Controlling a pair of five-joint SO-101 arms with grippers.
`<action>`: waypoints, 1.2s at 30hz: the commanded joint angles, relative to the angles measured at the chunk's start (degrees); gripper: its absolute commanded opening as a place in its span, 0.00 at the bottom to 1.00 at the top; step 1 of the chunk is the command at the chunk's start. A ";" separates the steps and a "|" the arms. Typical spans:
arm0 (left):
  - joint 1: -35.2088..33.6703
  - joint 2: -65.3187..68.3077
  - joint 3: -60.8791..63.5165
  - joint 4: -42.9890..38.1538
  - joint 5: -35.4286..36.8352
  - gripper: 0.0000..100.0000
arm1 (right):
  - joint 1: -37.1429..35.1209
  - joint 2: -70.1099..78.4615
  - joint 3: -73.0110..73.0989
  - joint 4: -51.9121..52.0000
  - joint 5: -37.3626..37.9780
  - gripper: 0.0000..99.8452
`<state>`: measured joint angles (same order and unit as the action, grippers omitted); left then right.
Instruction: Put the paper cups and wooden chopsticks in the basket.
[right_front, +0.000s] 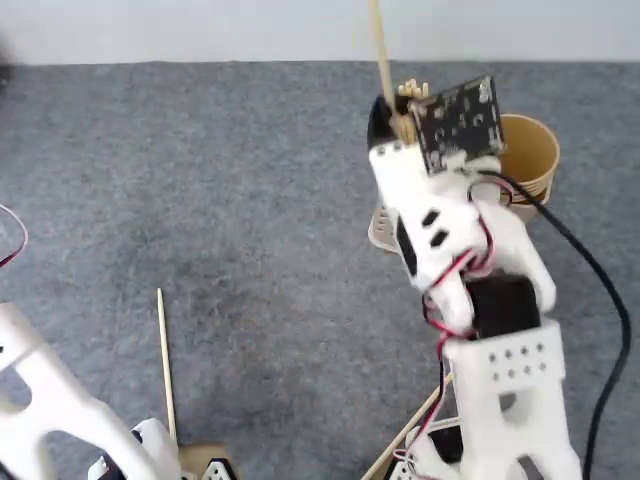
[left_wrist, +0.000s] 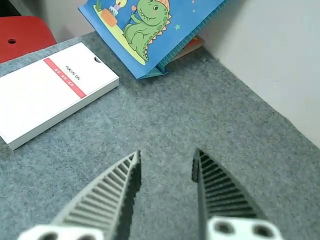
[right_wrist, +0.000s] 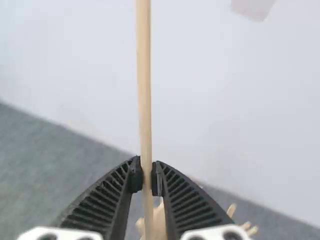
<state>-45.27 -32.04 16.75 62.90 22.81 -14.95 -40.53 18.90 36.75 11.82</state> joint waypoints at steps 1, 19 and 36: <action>0.26 -1.76 -0.31 -1.41 0.35 0.17 | 3.12 3.38 0.79 -11.21 0.00 0.01; 0.26 -1.76 -0.22 -1.05 0.35 0.17 | 7.52 8.13 9.85 -16.92 0.00 0.25; 19.69 -1.85 -0.48 12.66 -1.32 0.17 | 4.79 -18.42 10.20 18.95 -0.18 0.01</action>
<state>-30.42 -32.04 16.75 73.27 22.02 -9.93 -54.86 29.45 51.08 11.74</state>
